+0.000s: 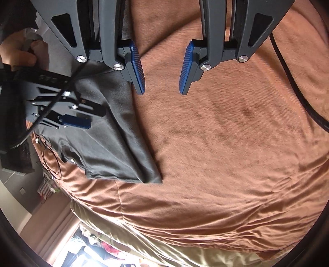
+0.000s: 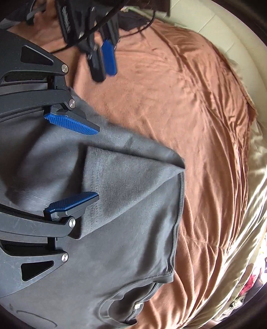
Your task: Fold small clothes
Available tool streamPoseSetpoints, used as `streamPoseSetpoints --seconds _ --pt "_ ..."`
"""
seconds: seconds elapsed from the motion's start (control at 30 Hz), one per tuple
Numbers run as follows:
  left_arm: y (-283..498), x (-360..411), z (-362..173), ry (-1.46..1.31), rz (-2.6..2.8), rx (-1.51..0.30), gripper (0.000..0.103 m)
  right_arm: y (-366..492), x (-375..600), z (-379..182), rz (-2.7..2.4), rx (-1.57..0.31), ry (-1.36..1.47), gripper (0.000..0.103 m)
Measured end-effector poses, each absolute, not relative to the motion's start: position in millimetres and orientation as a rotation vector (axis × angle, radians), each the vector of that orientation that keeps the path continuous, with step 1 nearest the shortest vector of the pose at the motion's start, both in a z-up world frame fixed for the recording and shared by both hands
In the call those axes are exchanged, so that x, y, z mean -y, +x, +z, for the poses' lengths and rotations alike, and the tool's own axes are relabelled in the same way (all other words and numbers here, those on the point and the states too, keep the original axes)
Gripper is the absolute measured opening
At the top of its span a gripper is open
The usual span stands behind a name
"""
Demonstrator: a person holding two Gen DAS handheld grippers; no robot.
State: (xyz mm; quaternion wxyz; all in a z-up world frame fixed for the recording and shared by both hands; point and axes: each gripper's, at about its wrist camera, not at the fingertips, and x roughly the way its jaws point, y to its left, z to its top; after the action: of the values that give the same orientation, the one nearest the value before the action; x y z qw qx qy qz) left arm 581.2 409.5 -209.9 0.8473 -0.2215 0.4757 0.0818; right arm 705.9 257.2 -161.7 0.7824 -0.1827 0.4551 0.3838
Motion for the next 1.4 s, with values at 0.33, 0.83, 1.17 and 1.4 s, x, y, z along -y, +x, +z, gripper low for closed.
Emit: streamPoseSetpoints --seconds 0.33,0.83,1.17,1.4 --pt "581.3 -414.0 -201.9 -0.466 0.173 -0.996 0.037 716.1 -257.5 -152.5 0.784 -0.926 -0.392 0.001" --pt "599.4 -406.5 -195.2 -0.431 0.172 -0.991 0.037 772.0 -212.4 -134.4 0.520 -0.897 -0.196 0.052" --pt "602.0 -388.3 -207.0 -0.438 0.147 -1.020 0.037 750.0 -201.5 -172.8 0.701 -1.024 -0.068 0.051" --pt "604.8 -369.7 -217.0 -0.421 0.116 -1.048 0.037 760.1 -207.1 -190.8 0.699 -1.070 -0.053 0.006"
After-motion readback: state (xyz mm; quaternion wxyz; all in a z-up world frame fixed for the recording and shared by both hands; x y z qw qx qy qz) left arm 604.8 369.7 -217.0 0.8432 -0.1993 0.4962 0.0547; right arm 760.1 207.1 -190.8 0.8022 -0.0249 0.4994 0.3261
